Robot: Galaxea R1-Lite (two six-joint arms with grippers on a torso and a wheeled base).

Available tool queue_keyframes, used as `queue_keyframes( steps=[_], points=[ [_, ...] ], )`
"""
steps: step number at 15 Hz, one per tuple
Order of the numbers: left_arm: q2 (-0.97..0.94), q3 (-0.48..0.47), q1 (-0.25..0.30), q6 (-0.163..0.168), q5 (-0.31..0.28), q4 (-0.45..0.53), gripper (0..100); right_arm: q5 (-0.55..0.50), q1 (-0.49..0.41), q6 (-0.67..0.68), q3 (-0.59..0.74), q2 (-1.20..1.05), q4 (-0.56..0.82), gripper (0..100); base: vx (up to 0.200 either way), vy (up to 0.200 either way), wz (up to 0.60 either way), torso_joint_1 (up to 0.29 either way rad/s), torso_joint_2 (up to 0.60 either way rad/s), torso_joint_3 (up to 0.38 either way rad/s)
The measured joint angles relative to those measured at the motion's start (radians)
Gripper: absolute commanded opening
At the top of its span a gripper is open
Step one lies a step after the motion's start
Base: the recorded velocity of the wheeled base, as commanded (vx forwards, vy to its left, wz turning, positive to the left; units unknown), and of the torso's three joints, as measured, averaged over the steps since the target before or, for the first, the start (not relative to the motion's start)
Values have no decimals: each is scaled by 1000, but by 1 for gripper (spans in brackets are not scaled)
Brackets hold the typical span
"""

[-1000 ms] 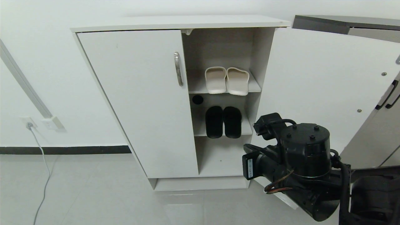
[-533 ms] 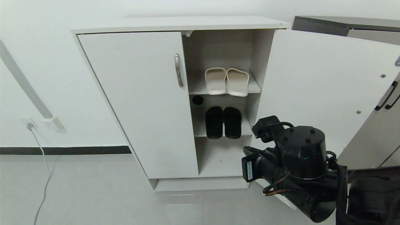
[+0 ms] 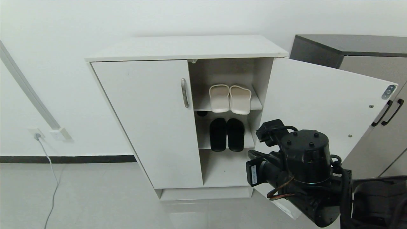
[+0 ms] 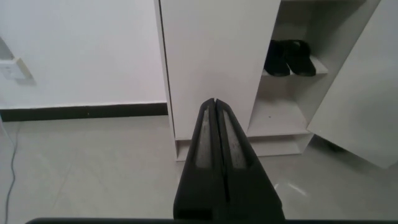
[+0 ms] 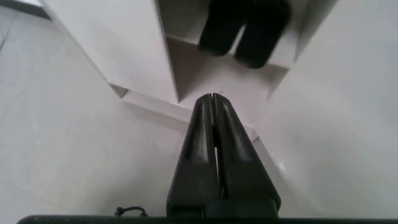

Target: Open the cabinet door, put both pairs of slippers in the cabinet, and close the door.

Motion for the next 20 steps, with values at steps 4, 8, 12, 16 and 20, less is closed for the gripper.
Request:
queue_keyframes(
  steps=[4, 8, 12, 16, 20],
  points=[
    [0, 0, 0, 0, 0, 0, 0, -1, 0, -1, 0, 0, 0, 0, 0, 0, 0, 130, -467, -341],
    [0, 0, 0, 0, 0, 0, 0, -4, 1, -1, 8, -2, 0, 0, 0, 0, 0, 163, -480, -320],
    [0, 0, 0, 0, 0, 0, 0, -4, 0, -1, 13, -3, -1, 0, 0, 0, 0, 187, -502, -316],
    [0, 0, 0, 0, 0, 0, 0, -4, 1, -1, 16, -4, 0, 0, 0, 0, 0, 210, -527, -312],
    [0, 0, 0, 0, 0, 0, 0, -5, 0, -1, 16, -4, 0, 0, 0, 0, 0, 239, -560, -323]
  ],
)
